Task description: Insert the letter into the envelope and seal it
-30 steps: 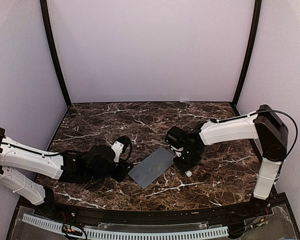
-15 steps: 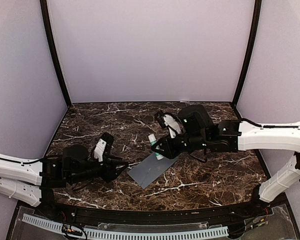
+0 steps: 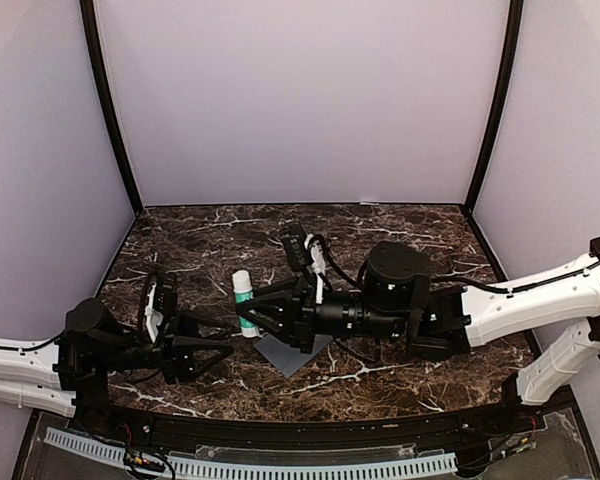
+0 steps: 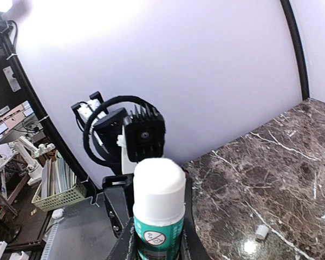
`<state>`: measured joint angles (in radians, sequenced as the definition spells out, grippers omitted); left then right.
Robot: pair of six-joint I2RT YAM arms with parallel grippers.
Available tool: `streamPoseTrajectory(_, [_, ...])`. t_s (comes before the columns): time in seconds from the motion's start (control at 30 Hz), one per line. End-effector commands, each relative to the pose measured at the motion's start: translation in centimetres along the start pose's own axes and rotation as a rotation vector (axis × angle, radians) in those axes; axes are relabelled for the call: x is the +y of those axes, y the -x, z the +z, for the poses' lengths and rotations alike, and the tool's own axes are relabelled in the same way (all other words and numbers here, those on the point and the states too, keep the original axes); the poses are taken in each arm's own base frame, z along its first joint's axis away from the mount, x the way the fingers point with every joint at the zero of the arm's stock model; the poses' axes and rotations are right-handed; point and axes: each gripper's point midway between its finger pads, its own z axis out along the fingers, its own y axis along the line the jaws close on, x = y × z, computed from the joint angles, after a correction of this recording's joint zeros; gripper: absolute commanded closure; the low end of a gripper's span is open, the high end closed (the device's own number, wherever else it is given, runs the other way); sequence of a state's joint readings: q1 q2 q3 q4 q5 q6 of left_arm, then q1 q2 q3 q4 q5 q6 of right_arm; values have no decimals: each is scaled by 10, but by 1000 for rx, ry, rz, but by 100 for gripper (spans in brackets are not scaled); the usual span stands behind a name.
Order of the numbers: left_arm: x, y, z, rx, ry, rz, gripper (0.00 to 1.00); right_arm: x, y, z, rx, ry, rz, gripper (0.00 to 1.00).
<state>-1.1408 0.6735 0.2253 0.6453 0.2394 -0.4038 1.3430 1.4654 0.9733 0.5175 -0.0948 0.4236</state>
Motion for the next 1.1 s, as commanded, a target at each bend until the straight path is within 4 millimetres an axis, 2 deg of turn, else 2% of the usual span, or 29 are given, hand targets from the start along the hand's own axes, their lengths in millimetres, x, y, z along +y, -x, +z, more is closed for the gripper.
streamPoseTrajectory(0.0, [-32,11,-6,-43,-180,22,49,31,26,4,-164,97,-19,100])
streamPoseTrajectory(0.27, [-48,11,-9,-39,-270,23,48,44,17,16,-176,111,-24,100])
streamPoseTrajectory(0.43, [-47,9,-6,-27,-270,16,49,47,8,23,-166,115,-24,100])
streamPoseTrajectory(0.6, [-46,9,-4,-22,-267,12,58,46,2,27,-161,108,-23,100])
streamPoseTrajectory(0.77, [-44,9,-4,-24,-253,9,73,47,2,28,-171,107,-28,100])
streamPoseTrajectory(0.83, [-44,9,-3,-21,-253,8,75,47,2,27,-178,104,-30,100])
streamPoseTrajectory(1.07, [-45,8,-3,-15,-259,9,65,47,7,27,-192,80,-35,100])
